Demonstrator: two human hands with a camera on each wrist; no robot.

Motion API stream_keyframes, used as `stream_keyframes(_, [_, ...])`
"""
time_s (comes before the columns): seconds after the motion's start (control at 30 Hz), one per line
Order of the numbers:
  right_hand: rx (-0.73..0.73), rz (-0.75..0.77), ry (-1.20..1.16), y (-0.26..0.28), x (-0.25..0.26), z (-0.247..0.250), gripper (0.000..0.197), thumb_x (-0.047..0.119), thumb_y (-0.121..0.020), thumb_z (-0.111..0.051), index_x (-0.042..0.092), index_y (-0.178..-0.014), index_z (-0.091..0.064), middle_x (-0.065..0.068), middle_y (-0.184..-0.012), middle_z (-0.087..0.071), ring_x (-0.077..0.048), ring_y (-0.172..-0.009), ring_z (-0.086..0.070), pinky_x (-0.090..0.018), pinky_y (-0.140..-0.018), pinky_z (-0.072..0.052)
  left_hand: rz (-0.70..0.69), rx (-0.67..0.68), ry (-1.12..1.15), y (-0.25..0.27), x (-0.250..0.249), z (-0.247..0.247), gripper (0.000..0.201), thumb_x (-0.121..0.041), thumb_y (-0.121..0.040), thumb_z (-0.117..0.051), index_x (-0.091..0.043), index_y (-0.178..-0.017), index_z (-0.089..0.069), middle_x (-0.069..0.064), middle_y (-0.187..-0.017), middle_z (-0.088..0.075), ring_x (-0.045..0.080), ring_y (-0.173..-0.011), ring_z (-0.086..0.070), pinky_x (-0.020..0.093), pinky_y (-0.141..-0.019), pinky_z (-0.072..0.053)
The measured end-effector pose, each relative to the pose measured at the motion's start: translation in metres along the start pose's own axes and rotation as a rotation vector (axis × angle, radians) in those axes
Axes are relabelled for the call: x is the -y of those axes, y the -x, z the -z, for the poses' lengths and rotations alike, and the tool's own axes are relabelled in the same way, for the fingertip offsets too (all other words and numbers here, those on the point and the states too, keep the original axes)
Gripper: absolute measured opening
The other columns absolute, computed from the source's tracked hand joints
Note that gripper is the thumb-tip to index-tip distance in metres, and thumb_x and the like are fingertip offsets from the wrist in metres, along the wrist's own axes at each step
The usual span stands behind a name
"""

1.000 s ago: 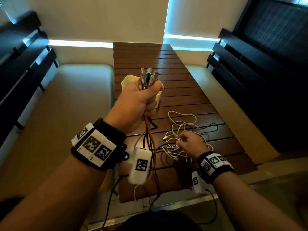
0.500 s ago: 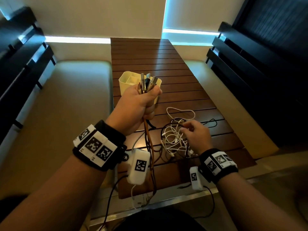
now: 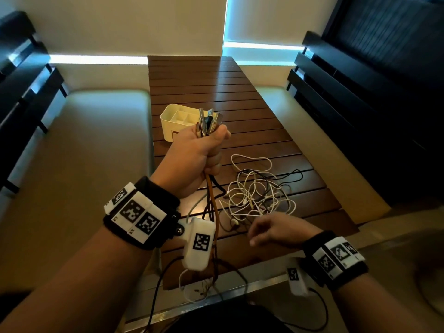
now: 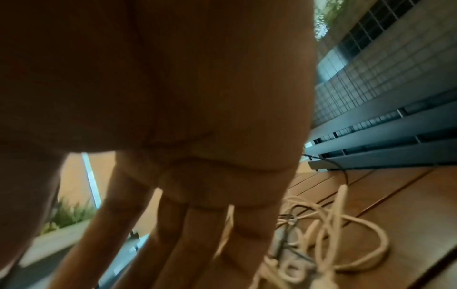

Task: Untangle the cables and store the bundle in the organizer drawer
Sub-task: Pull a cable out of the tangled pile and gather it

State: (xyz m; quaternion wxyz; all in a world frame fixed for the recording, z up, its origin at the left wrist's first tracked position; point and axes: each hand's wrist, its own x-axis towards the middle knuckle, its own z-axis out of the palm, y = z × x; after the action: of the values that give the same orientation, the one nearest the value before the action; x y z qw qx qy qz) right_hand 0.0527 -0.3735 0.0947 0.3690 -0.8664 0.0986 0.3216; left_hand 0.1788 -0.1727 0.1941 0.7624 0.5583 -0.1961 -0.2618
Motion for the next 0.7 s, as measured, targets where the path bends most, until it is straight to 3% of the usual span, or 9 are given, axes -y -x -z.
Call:
stream_keyframes(0.1, [-0.057, 0.198, -0.375, 0.001, 0.023, 0.006, 0.048, 0.033, -0.076, -0.08, 0.043, -0.119, -0.06, 0.012, -0.129, -0.062, -0.008, -0.122, -0.057, -0.035, -0.101, -0.048, 0.009, -0.004, 0.003, -0.001, 0.007, -0.01, 0.018, -0.022, -0.103, -0.049, -0.007, -0.096, -0.055, 0.0, -0.061, -0.025, 0.009, -0.046, -0.025, 0.021, -0.043, -0.027])
stream_keyframes(0.17, [-0.005, 0.286, -0.458, 0.001, 0.039, 0.001, 0.059, 0.028, -0.076, -0.079, 0.044, -0.127, -0.054, 0.015, -0.135, -0.057, -0.004, -0.128, -0.052, -0.036, -0.106, -0.046, 0.01, -0.008, 0.021, -0.002, 0.011, -0.016, 0.018, -0.023, -0.104, -0.048, -0.008, -0.094, -0.052, -0.002, -0.059, -0.027, 0.008, -0.045, -0.025, 0.022, -0.044, -0.028])
stream_keyframes(0.3, [0.234, 0.357, -0.419, -0.001, 0.049, -0.012, 0.041, 0.006, -0.094, -0.061, 0.026, -0.129, -0.055, 0.0, -0.13, -0.062, -0.017, -0.121, -0.06, -0.034, -0.101, -0.05, 0.023, -0.057, 0.091, -0.002, 0.019, -0.02, 0.015, -0.022, -0.103, -0.049, -0.013, -0.092, -0.045, -0.003, -0.057, -0.028, 0.008, -0.044, -0.029, 0.021, -0.046, -0.032])
stream_keyframes(0.4, [0.326, 0.368, -0.501, -0.001, 0.031, -0.003, 0.037, 0.006, -0.094, -0.055, 0.011, -0.13, -0.058, -0.007, -0.125, -0.065, -0.02, -0.113, -0.063, -0.033, -0.095, -0.052, 0.025, -0.113, 0.103, 0.0, 0.025, -0.017, 0.012, -0.023, -0.101, -0.051, -0.014, -0.105, -0.045, -0.002, -0.056, -0.03, 0.009, -0.045, -0.035, 0.024, -0.05, -0.037])
stream_keyframes(0.47, [0.176, 0.315, -0.526, -0.005, 0.014, 0.01, 0.034, 0.014, -0.093, -0.058, 0.015, -0.127, -0.062, -0.005, -0.124, -0.068, -0.02, -0.113, -0.065, -0.034, -0.096, -0.052, 0.039, -0.143, 0.098, 0.0, 0.029, -0.015, 0.016, -0.024, -0.102, -0.051, -0.013, -0.112, -0.045, 0.0, -0.057, -0.035, 0.012, -0.047, -0.041, 0.027, -0.052, -0.041])
stream_keyframes(0.57, [-0.288, 0.217, -0.446, -0.015, -0.018, 0.028, 0.013, 0.019, -0.095, -0.063, 0.02, -0.107, -0.069, -0.003, -0.107, -0.073, -0.022, -0.102, -0.068, -0.028, -0.081, -0.054, 0.061, -0.17, 0.095, -0.001, 0.033, -0.015, 0.016, -0.023, -0.103, -0.05, -0.011, -0.113, -0.047, 0.003, -0.061, -0.039, 0.015, -0.052, -0.047, 0.026, -0.052, -0.05])
stream_keyframes(0.63, [-0.621, 0.102, -0.4, -0.024, -0.04, 0.036, 0.005, 0.018, -0.093, -0.066, 0.02, -0.097, -0.067, -0.001, -0.102, -0.069, -0.019, -0.098, -0.065, -0.02, -0.07, -0.047, 0.08, -0.18, 0.087, -0.003, 0.035, -0.018, 0.013, -0.022, -0.103, -0.05, -0.011, -0.108, -0.047, 0.003, -0.061, -0.039, 0.015, -0.051, -0.046, 0.025, -0.05, -0.049])
stream_keyframes(0.7, [-0.844, -0.068, -0.277, -0.037, -0.066, 0.044, 0.015, 0.025, -0.091, -0.069, 0.017, -0.103, -0.065, -0.004, -0.11, -0.063, -0.018, -0.099, -0.06, -0.022, -0.072, -0.045, 0.089, -0.174, 0.052, -0.006, 0.036, -0.022, 0.012, -0.024, -0.103, -0.051, -0.012, -0.106, -0.046, 0.001, -0.06, -0.039, 0.013, -0.05, -0.044, 0.025, -0.05, -0.045])
